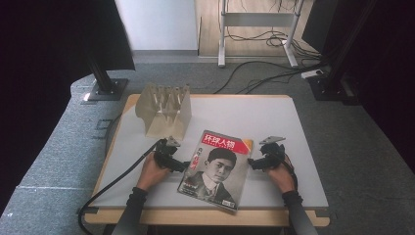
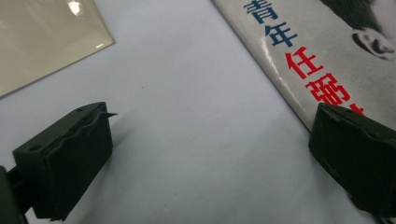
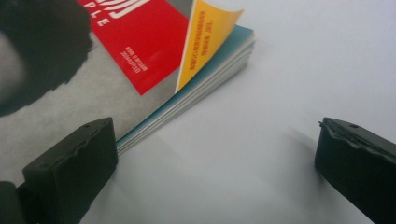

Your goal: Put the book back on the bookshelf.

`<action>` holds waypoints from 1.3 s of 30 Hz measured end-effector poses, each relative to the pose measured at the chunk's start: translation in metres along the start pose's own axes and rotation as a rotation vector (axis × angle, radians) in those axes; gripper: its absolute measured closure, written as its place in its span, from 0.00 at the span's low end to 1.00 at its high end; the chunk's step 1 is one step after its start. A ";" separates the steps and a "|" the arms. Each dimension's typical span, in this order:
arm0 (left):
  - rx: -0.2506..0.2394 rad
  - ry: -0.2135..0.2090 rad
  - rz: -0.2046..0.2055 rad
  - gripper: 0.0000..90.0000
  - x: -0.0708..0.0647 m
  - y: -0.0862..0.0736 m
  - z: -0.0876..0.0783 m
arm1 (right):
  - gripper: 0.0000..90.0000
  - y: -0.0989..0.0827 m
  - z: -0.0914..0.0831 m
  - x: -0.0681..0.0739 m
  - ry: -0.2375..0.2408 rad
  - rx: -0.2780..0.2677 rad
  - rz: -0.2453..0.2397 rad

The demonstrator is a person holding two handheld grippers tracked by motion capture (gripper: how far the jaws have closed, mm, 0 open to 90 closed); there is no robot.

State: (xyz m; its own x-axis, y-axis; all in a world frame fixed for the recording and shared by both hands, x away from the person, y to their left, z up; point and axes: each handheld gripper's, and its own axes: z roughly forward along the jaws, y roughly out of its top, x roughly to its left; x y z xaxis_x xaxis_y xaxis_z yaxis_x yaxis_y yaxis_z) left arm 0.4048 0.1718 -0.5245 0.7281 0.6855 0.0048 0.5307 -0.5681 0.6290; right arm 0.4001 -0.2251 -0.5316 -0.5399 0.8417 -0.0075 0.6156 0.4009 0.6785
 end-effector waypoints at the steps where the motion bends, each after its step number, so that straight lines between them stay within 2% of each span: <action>1: 0.000 0.008 0.000 0.00 -0.002 -0.001 -0.001 | 0.00 0.003 0.002 -0.001 -0.008 0.002 -0.005; 5: -0.014 0.010 -0.008 0.00 -0.008 -0.006 -0.003 | 0.00 0.014 0.010 -0.005 -0.025 0.010 -0.006; 10: -0.035 0.005 -0.018 0.00 -0.017 -0.012 -0.005 | 0.00 0.023 0.020 -0.012 -0.018 0.009 0.024; 16: -0.035 -0.020 0.010 0.00 -0.033 -0.015 -0.008 | 0.00 0.031 0.029 -0.016 -0.028 -0.002 0.041; 25: -0.034 -0.064 0.075 0.00 -0.062 -0.014 -0.007 | 0.00 0.041 0.041 -0.021 -0.047 -0.034 0.064; 27: -0.033 -0.071 0.079 0.00 -0.063 -0.014 -0.007 | 0.00 0.041 0.041 -0.021 -0.041 -0.030 0.061; 30: -0.026 -0.096 0.095 0.00 -0.056 -0.014 -0.008 | 0.07 0.044 0.035 -0.021 -0.017 -0.008 0.038; 34: -0.031 -0.067 0.056 0.00 -0.043 -0.012 -0.006 | 0.07 0.051 0.021 -0.018 0.027 -0.044 0.044; 36: -0.030 -0.059 0.052 0.00 -0.042 -0.010 -0.004 | 0.07 0.054 0.019 -0.014 0.056 -0.058 0.051; 39: -0.030 -0.053 0.049 0.00 -0.043 -0.008 -0.002 | 0.07 0.059 0.024 -0.006 0.108 -0.050 0.037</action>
State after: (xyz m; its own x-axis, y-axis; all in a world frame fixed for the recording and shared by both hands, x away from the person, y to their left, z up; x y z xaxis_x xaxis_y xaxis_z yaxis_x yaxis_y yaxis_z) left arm 0.3682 0.1482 -0.5281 0.7752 0.6317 -0.0044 0.4811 -0.5858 0.6522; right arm 0.4533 -0.1976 -0.5086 -0.5774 0.8109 0.0953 0.6083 0.3494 0.7126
